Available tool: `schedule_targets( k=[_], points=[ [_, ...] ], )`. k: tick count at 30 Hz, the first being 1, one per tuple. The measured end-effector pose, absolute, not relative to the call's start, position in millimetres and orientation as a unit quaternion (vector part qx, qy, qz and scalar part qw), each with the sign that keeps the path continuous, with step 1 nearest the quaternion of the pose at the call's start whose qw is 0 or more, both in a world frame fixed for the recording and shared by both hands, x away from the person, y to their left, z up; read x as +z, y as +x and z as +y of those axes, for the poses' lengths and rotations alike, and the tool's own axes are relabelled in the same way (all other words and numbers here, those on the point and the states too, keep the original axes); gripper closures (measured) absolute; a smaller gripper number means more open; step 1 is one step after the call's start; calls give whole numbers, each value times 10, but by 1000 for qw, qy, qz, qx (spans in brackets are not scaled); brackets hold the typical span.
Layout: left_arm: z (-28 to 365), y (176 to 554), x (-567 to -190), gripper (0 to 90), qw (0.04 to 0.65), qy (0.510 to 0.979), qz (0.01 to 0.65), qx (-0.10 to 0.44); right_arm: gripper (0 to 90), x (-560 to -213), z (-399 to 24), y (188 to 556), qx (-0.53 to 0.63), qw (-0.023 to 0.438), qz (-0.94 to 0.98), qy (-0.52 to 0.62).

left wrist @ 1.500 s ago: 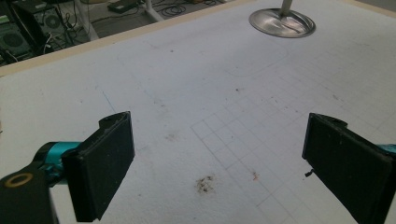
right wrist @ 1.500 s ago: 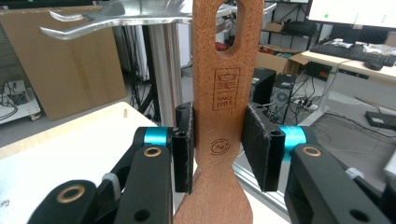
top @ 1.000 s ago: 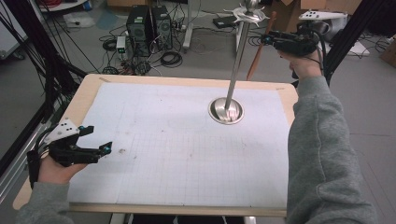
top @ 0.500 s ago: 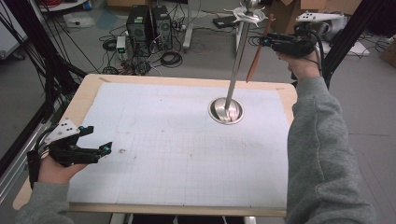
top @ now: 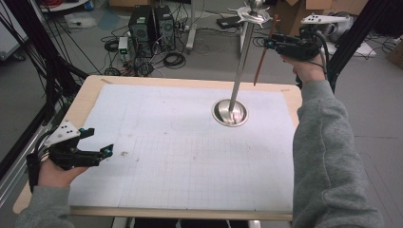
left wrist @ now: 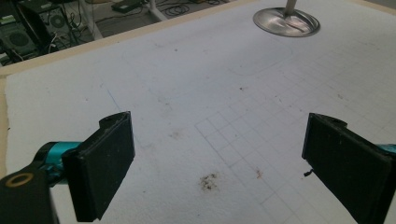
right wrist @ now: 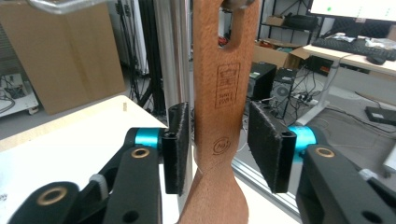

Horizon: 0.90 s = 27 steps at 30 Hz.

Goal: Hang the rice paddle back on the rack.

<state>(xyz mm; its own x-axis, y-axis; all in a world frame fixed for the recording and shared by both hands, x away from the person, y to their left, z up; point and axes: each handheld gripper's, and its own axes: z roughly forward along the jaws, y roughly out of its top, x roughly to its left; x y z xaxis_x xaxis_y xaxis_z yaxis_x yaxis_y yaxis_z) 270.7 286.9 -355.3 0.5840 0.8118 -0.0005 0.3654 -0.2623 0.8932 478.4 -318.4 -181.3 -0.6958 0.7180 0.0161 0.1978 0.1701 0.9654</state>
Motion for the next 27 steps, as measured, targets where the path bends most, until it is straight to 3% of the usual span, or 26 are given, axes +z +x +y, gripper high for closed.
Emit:
schedule_targets(
  k=[9, 15, 25, 27],
  points=[
    [2842, 2726, -3549, 98, 469, 758, 386, 236, 374, -1844, -3173, 4721, 555, 225, 737, 313],
    [2808, 2746, -3543, 98, 470, 760, 382, 235, 195, -1887, -3167, 4666, 549, 217, 745, 310],
    [2775, 2804, -3534, 98, 470, 760, 383, 233, 12, -1966, -3151, 4590, 537, 205, 758, 307],
    [2773, 2815, -3532, 98, 469, 762, 381, 232, 12, -2006, -3138, 4571, 531, 201, 765, 305]
  ],
)
